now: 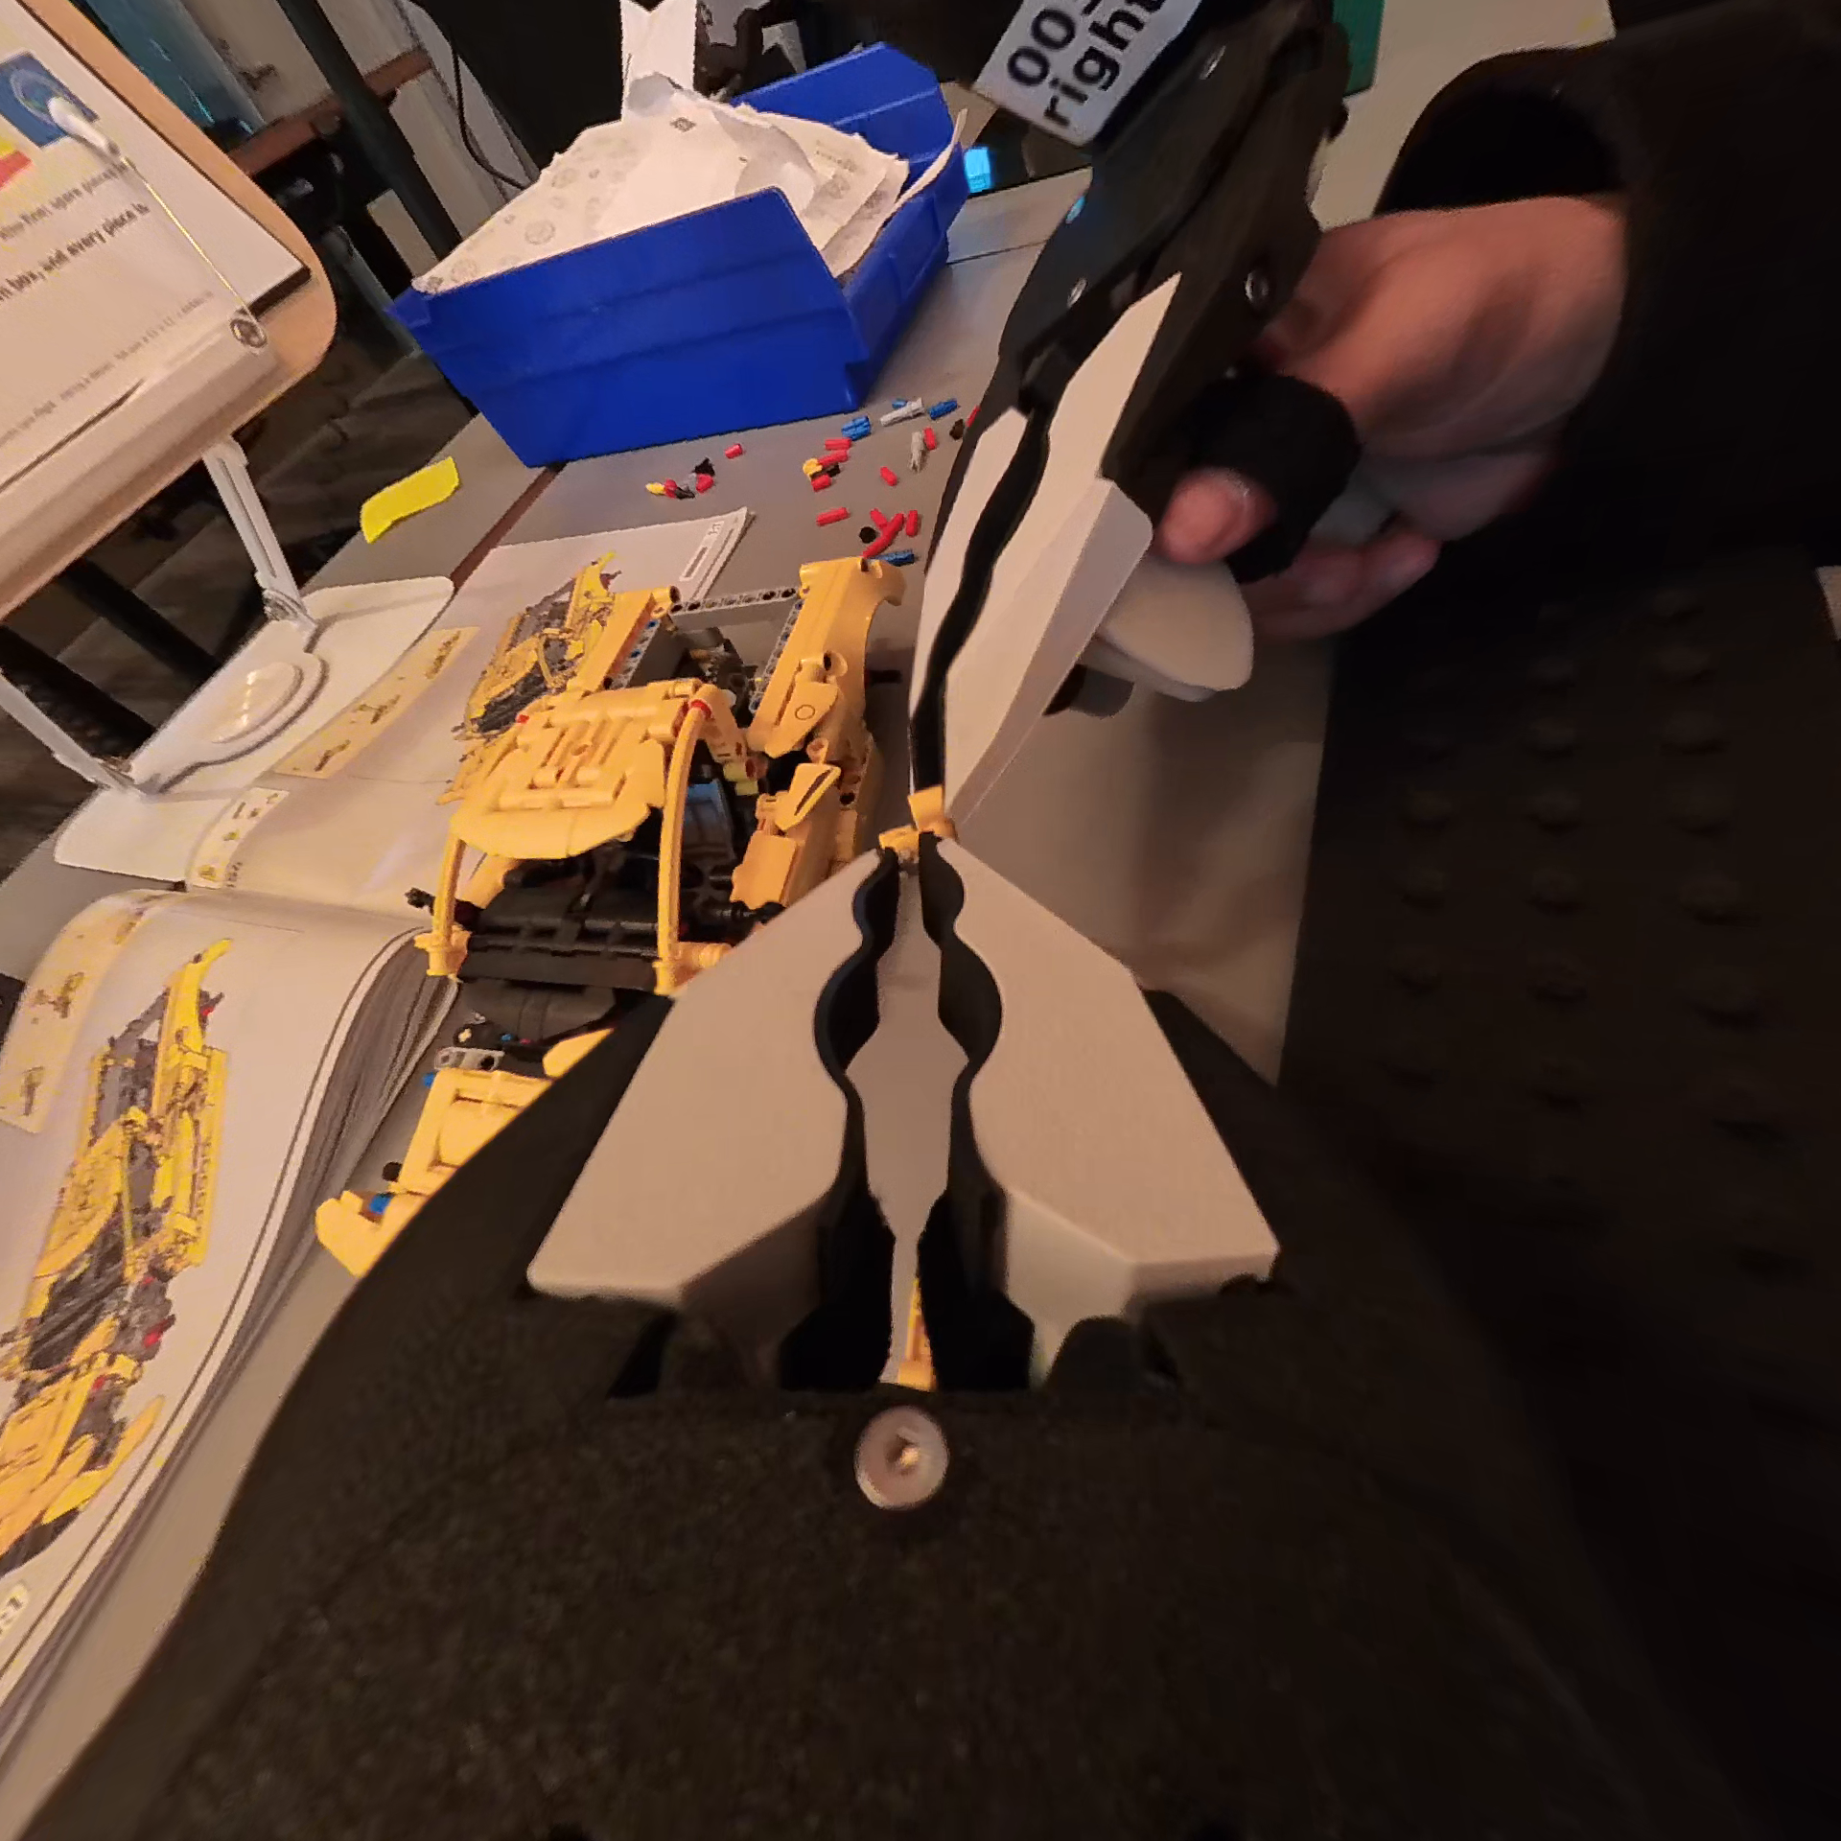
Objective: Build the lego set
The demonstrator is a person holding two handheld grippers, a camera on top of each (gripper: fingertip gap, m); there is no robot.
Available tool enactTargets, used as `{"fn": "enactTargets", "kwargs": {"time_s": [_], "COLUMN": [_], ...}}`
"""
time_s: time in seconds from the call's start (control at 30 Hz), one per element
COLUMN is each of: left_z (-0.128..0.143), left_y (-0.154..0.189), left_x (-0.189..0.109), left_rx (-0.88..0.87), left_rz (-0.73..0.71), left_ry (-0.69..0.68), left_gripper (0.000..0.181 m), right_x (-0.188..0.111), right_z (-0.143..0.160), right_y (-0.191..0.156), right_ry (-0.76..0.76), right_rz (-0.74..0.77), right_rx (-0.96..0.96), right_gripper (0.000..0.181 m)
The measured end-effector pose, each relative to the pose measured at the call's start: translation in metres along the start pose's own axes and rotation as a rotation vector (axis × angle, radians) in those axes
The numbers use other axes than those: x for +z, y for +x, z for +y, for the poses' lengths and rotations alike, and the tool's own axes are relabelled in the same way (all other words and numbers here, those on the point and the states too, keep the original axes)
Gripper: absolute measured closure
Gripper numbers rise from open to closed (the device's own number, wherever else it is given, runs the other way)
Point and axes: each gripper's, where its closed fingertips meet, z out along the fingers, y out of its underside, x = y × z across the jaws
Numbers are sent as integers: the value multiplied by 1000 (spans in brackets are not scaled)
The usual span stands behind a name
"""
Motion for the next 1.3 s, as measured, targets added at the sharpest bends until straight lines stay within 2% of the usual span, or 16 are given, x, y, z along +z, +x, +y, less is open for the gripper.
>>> {"fn": "enactTargets", "kwargs": {"time_s": [0.3,0.47,0.87,0.9,0.97,1.07,1.13,1.3], "left_z": [-3,-10,-22,-24,-35,-56,-68,-79], "left_y": [1,-1,1,1,-1,-2,2,12], "left_x": [1,-4,-14,-15,-24,-40,-49,-56], "left_rx": [101,-23,-167,-165,-189,-257,-268,-237], "left_rz": [-37,14,114,112,122,182,227,270], "left_ry": [3,58,149,163,236,383,460,537], "left_gripper": [178,178,178,178,178,178,178,178], "right_x": [-2,-4,-9,-11,-19,-20,-18,-26], "right_z": [-2,-9,-15,-18,-30,-33,-35,-42], "right_y": [0,-5,-19,-22,-29,-42,-56,-77], "right_ry": [17,37,94,115,200,231,244,306], "right_rz": [-6,36,-67,-93,-137,-208,-269,-357], "right_rx": [28,-131,-147,-143,-151,-166,-185,-209], "right_gripper": [174,174,173,170,149,142,140,156]}}
